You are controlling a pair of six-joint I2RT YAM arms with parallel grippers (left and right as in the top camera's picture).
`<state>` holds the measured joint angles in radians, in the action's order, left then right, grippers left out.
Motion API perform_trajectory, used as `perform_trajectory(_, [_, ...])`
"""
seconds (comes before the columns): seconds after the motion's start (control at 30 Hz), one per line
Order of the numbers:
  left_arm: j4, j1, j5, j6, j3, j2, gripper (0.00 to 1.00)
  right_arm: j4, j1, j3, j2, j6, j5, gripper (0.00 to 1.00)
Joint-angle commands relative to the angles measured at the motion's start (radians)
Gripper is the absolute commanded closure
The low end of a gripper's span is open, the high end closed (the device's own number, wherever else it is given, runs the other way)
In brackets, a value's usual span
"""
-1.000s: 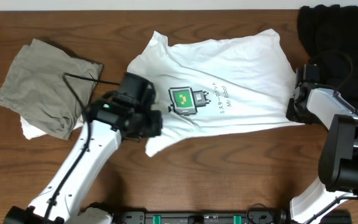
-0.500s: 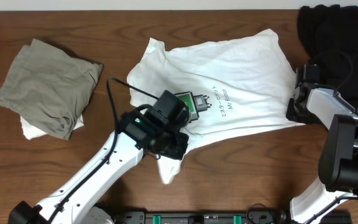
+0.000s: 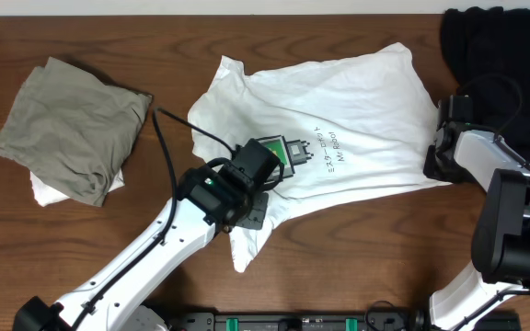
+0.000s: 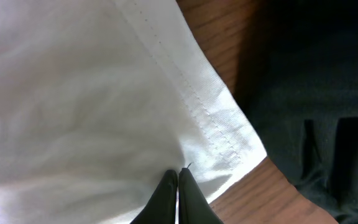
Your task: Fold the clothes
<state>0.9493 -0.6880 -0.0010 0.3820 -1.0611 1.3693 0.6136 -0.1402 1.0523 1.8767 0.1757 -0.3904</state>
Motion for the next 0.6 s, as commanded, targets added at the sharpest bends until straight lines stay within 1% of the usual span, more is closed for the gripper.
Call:
perform_trajectory(0.0, [0.016, 0.004, -0.077, 0.084, 0.006, 0.008, 0.6, 0.025, -0.01, -0.036, 0.05, 0.014, 0.069, 0.96])
perform_trajectory(0.17, [0.017, 0.004, -0.05, 0.181, 0.054, 0.051, 0.58, 0.027, -0.01, -0.036, 0.05, 0.014, 0.069, 0.96])
perform_trajectory(0.27, [-0.009, 0.004, -0.025, 0.193, 0.081, 0.089, 0.58, 0.026, -0.01, -0.036, 0.05, 0.014, 0.069, 0.96])
perform_trajectory(0.43, [-0.029, 0.004, -0.026, 0.23, 0.093, 0.163, 0.58, 0.027, -0.01, -0.036, 0.05, 0.014, 0.069, 0.96])
perform_trajectory(0.53, [-0.041, 0.004, -0.025, 0.233, 0.093, 0.202, 0.59, 0.027, -0.01, -0.036, 0.05, 0.014, 0.069, 0.96])
perform_trajectory(0.57, [-0.042, 0.004, -0.025, 0.233, 0.093, 0.211, 0.62, 0.027, -0.01, -0.036, 0.05, 0.014, 0.069, 0.96])
